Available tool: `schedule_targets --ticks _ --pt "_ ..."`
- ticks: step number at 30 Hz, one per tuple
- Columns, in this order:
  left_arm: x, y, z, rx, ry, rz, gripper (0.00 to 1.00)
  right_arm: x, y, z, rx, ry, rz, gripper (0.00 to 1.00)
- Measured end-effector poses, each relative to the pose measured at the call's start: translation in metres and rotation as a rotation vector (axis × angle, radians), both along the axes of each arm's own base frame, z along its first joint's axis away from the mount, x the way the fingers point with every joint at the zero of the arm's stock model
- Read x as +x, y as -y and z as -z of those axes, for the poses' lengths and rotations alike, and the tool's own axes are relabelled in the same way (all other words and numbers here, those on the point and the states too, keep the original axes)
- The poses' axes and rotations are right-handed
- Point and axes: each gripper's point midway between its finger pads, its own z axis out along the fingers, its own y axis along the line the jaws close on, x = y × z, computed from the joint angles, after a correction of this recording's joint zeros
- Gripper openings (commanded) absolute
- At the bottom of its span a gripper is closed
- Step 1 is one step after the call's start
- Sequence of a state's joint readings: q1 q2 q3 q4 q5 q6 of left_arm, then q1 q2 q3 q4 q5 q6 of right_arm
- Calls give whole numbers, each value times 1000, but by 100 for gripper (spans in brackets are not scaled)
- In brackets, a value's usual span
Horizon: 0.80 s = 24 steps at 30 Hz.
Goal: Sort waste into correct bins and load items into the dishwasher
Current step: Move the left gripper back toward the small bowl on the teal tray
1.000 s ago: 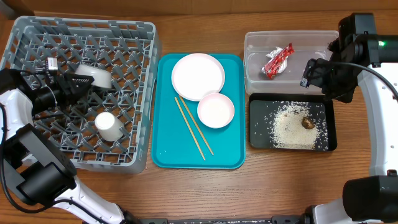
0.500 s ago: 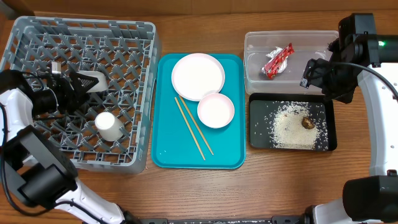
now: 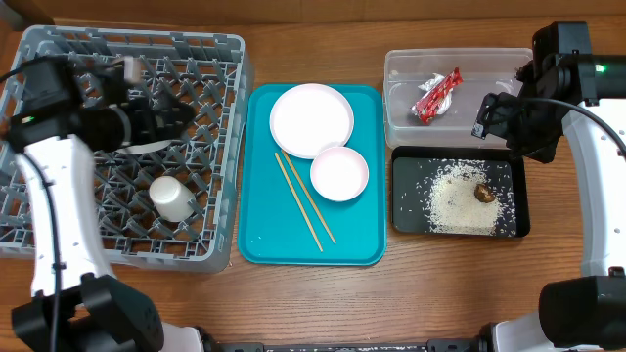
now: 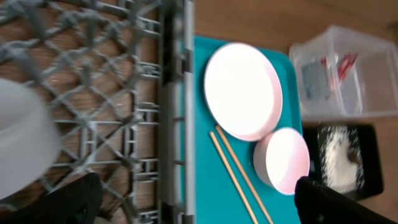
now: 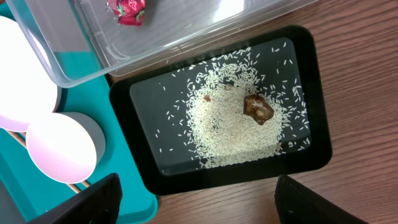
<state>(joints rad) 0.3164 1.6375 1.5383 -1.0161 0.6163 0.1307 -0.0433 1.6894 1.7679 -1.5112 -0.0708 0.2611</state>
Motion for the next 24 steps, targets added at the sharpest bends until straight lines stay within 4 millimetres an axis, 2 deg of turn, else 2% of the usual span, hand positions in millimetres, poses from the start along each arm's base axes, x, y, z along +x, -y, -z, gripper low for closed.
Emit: schedule_targets --ticks 5,13,20,22,24 --pt "-1 52 8 78 -23 125 100 0 0 0 0 -1 0 81" --pt "-9 114 17 211 -28 278 100 -2 0 0 1 -10 0 86" --pt "-19 149 21 274 -19 367 100 -4 4 1 1 -18 12 94" --pt "-21 154 21 282 -17 380 100 -6 10 1 4 -23 32 100" --pt "-22 158 21 286 -15 390 100 -7 18 1 4 -28 56 100"
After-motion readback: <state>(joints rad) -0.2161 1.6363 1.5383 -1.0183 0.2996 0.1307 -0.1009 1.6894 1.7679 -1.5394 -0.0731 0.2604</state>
